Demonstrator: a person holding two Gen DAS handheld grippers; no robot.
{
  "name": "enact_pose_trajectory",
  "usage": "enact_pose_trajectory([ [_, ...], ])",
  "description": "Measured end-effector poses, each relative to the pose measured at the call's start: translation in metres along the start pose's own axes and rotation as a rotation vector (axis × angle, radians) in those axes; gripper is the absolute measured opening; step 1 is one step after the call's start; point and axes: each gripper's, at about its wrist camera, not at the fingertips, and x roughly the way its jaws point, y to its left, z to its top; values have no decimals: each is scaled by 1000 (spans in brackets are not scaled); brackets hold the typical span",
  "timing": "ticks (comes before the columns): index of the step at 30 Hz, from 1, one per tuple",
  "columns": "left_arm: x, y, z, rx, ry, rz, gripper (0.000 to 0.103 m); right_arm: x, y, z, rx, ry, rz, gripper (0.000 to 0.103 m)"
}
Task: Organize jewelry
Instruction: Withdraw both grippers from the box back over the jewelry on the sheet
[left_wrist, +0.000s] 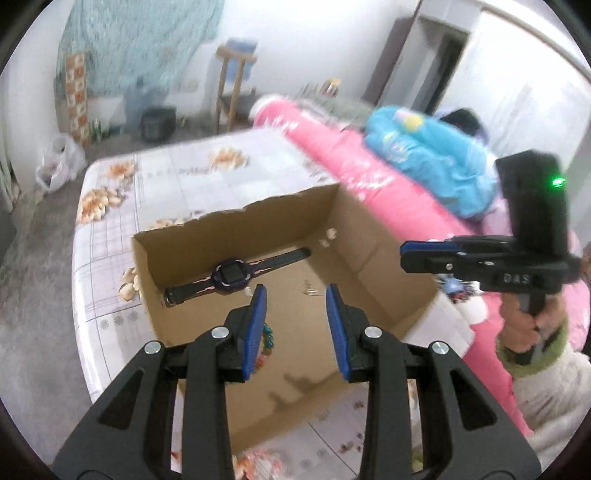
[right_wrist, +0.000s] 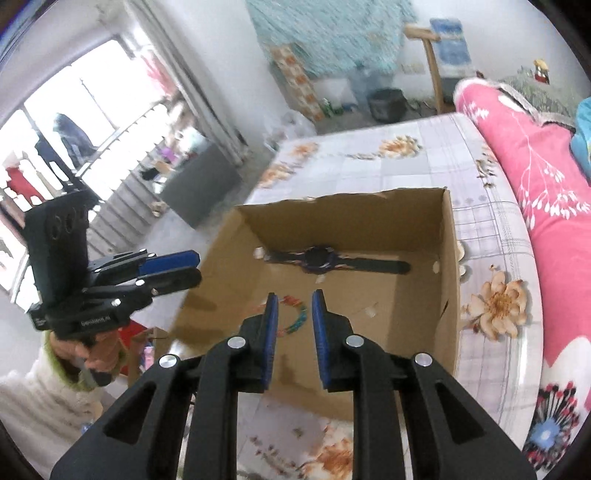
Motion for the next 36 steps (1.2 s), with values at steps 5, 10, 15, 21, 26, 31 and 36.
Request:
enact_pose_trajectory([
  [5,-47,-22,-56,66,-122,-52,32,-25,23,-52,-86,-61,51,19],
  [10,-46,-41,-106,89,-111,-65,32,-15,30,-103,-88,-42,49,19],
  [15,-9,-47,-139,87,-42,14,32,23,24,-145,-1,14,9,19],
  [21,37,-41,-164,82,74,150,28,66,28,-170,2,54,-87,19],
  [26,46,-34,-170,56,78,179,22,93,39,-168,-64,70,-135,36],
  [31,46,-34,-176,71,56,211,18,103,50,-162,-132,54,-162,36],
  [36,39,-33,-180,58,39,204,13,116,59,-159,-206,74,-203,36],
])
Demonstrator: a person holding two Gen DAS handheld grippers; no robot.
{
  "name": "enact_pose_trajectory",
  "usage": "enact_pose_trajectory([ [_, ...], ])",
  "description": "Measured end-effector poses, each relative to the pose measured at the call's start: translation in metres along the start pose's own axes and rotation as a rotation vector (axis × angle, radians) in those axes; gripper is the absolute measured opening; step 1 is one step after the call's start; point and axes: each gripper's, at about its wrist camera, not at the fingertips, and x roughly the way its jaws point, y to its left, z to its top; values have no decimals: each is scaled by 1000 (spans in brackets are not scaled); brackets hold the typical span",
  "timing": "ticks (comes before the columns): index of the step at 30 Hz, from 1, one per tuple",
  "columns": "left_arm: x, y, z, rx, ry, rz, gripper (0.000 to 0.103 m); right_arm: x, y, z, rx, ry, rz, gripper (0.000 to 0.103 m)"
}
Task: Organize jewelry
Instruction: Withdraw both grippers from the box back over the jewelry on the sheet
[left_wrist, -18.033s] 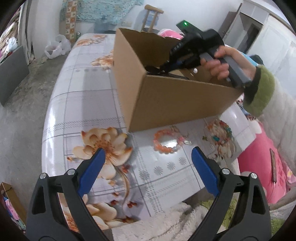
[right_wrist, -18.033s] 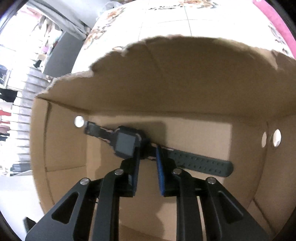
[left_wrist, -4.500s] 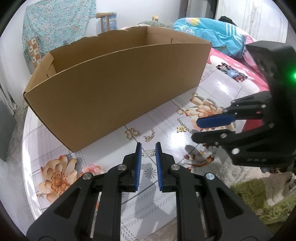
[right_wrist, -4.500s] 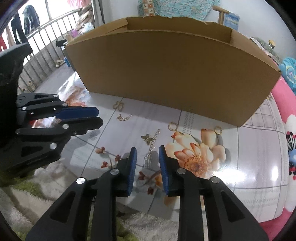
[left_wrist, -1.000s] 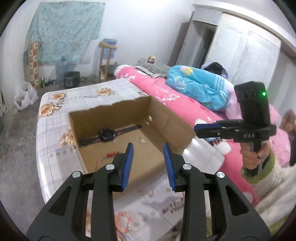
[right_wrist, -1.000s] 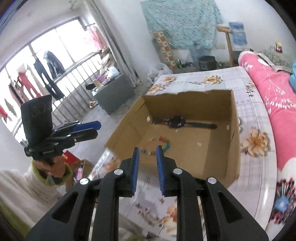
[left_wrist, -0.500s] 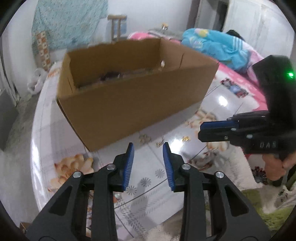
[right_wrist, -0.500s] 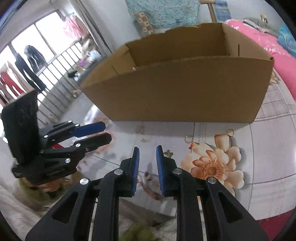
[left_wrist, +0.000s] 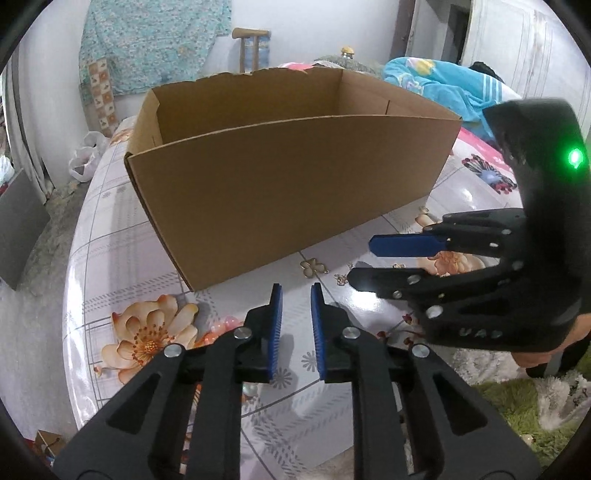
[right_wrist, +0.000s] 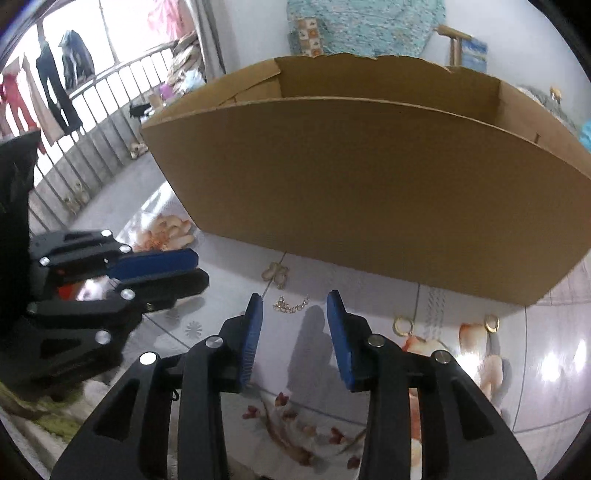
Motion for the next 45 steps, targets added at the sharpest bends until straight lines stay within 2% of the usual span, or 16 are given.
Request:
enact_pose_trajectory([
  [6,-4,-1,-2,7,-25,-14,11,14,16,4,-104,23,-63,35],
  [9,-5,-1,-3,12,-31,-13,10,14,25,7,-151,21,-77,24],
  [11,-7,0,-3,10,-36,-16,10,15,25,9,-153,25,-72,11],
  [15,-8,0,-5,7,-35,-18,10,12,19,9,-126,37,-48,5],
  [22,-6,-2,-5,15,-24,-24,9,-2,-11,-2,-3,40,16,4],
  [29,-1,-4,-3,15,-10,-21,9,-30,-40,-8,146,-25,95,4],
  [34,6,-6,2,15,4,-22,9,-42,-54,-7,207,-77,134,4],
  [40,12,-10,7,33,16,-19,11,-35,-44,-6,157,-63,151,6],
  [42,13,-10,7,40,20,-15,11,-31,-38,-8,119,-40,137,11],
  [44,12,-9,6,44,22,-8,11,-21,-28,-7,58,-20,111,21],
  [45,12,-9,6,44,22,-4,11,-17,-22,-7,29,-12,103,22],
])
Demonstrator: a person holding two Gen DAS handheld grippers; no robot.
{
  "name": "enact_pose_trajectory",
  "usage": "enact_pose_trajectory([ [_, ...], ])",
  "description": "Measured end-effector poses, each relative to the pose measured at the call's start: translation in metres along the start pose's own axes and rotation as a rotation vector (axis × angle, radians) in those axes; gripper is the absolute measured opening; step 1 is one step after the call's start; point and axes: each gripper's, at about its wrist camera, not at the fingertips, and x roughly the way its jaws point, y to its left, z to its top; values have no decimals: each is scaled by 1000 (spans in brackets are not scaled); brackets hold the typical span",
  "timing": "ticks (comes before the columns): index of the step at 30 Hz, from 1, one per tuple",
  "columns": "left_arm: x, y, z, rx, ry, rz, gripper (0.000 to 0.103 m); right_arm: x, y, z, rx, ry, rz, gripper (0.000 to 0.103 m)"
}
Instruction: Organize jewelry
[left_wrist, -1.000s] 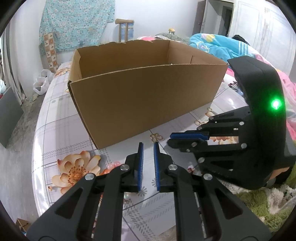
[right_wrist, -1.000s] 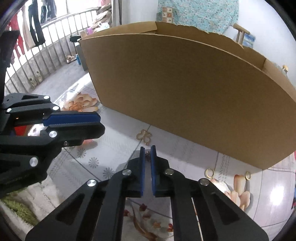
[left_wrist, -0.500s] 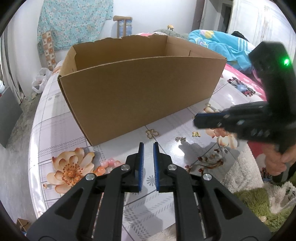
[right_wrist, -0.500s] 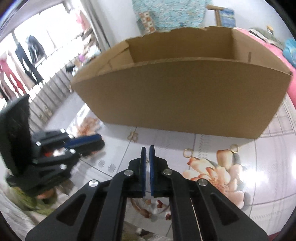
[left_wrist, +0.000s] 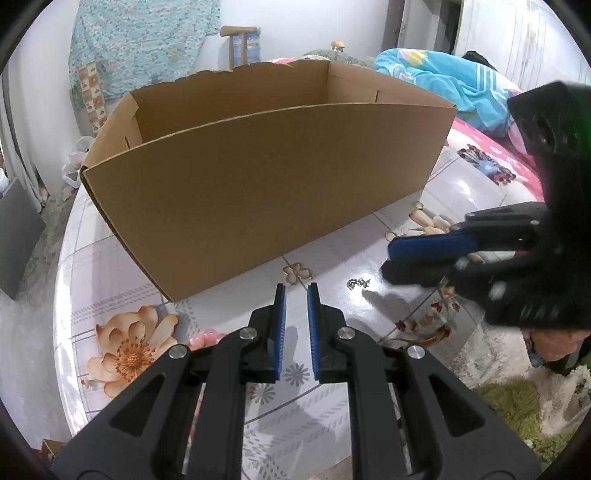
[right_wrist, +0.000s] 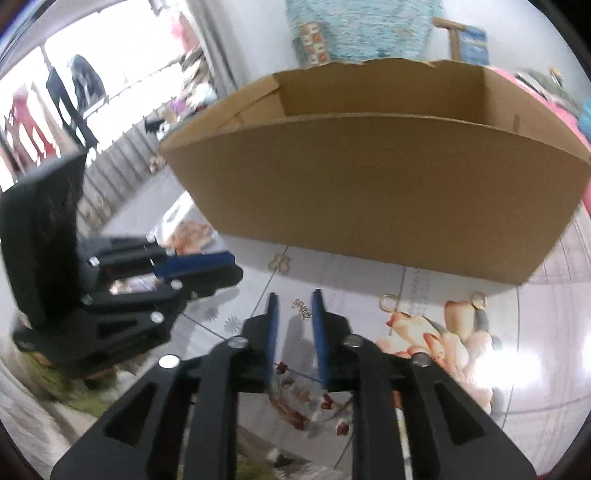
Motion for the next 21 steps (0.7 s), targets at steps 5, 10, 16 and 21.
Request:
enact_pose_trajectory([
  [5,-1,1,0,-5,-4,12,11,20,17,3,-141,45,-67,22],
  [10,-2,3,-2,1,-10,18,11,22,26,3,-229,85,-87,4],
  [16,-3,6,-4,-10,-19,13,11,6,4,10,-54,74,-16,2],
  [21,-5,9,-5,-15,-22,9,11,-29,-13,15,96,-2,86,2],
])
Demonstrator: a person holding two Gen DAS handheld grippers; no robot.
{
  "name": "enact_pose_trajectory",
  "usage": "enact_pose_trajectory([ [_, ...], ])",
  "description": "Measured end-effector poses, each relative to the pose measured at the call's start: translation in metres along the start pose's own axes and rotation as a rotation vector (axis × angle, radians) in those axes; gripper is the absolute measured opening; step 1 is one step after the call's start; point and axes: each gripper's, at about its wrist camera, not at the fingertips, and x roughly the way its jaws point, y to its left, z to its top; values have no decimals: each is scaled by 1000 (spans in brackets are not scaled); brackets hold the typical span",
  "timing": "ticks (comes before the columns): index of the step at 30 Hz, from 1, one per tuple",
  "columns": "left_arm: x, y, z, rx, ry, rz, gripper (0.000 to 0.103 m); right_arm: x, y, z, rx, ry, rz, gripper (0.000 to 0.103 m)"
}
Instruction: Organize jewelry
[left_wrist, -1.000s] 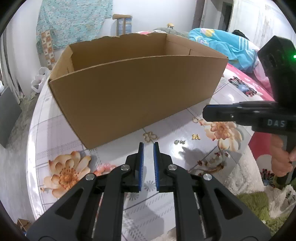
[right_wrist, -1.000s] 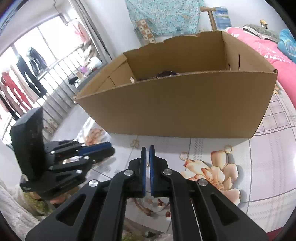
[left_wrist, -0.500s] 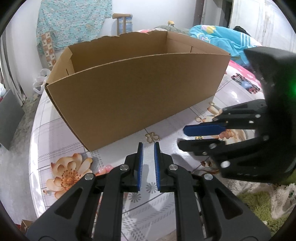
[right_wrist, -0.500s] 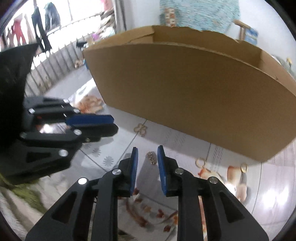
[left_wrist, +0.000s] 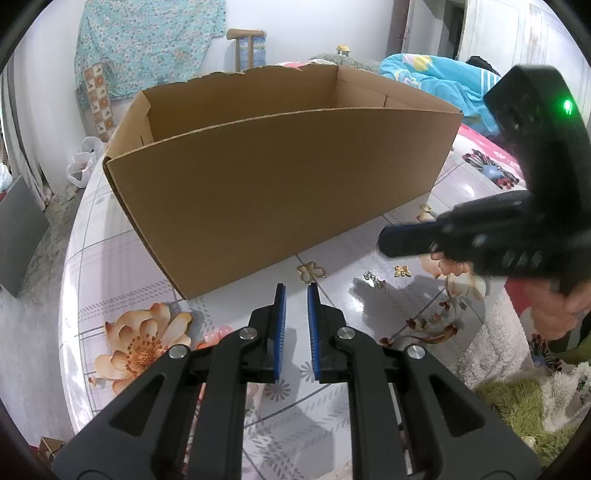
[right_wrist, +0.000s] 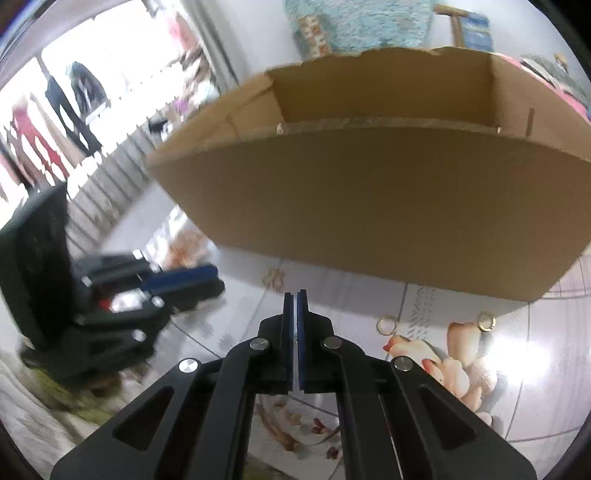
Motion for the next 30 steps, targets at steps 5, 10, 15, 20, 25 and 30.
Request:
enact_pose_trajectory([
  [5,0,0,2,-5,-5,-7,11,-28,-9,-2,69,-56,28,2],
  [10,5,-2,2,-9,12,-18,12,-39,-15,-19,97,-40,8,2],
  [15,5,-5,6,-8,7,-40,19,-41,-17,-34,106,-24,-31,8],
  [20,9,-25,9,49,18,-115,20,-52,-34,-45,141,-43,-44,13],
  [25,24,-47,9,117,51,-128,21,-49,-33,-46,161,-54,-37,14],
  [30,36,-51,10,131,78,-107,20,-42,-36,-43,160,-59,-33,14],
])
